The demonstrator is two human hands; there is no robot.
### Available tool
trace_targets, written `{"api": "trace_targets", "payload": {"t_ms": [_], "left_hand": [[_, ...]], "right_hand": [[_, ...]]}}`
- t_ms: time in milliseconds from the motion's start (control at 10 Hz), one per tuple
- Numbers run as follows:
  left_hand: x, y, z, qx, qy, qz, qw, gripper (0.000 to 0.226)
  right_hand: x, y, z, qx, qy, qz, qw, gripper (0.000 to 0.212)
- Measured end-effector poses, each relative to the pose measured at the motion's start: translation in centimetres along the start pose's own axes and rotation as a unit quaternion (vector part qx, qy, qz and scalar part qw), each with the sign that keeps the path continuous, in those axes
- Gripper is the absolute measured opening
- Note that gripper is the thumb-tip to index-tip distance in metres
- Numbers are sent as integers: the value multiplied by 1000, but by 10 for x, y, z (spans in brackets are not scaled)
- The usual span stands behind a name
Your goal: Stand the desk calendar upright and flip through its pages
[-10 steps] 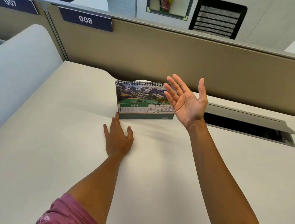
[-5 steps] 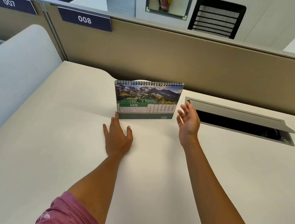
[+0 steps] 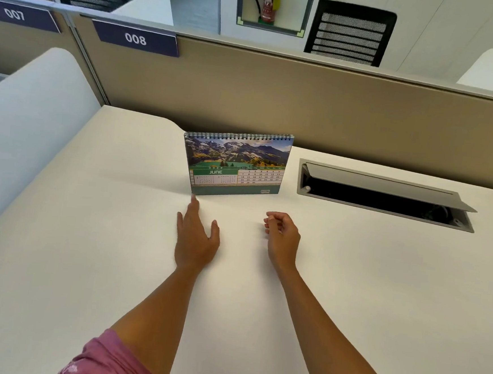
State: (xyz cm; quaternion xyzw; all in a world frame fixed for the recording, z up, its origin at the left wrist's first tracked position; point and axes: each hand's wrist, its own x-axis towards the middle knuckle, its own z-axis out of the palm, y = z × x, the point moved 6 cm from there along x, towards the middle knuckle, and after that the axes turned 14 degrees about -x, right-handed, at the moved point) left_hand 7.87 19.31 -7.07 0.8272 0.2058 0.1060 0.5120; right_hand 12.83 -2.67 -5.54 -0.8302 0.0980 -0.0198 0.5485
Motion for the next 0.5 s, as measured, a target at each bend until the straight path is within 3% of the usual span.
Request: {"api": "trace_targets", "payload": {"t_ms": [200, 400, 500], "left_hand": [[-38, 16, 19, 77, -98, 94, 988, 74], [-68, 54, 55, 111, -258, 203, 938, 72], [-68, 71, 67, 161, -233, 242, 928, 69]], "right_hand": [[-19, 0, -9, -74, 26, -82, 994, 15], [-37, -5, -31, -189, 76, -118, 972, 30], [-38, -2, -41, -233, 87, -125, 960, 34]]}}
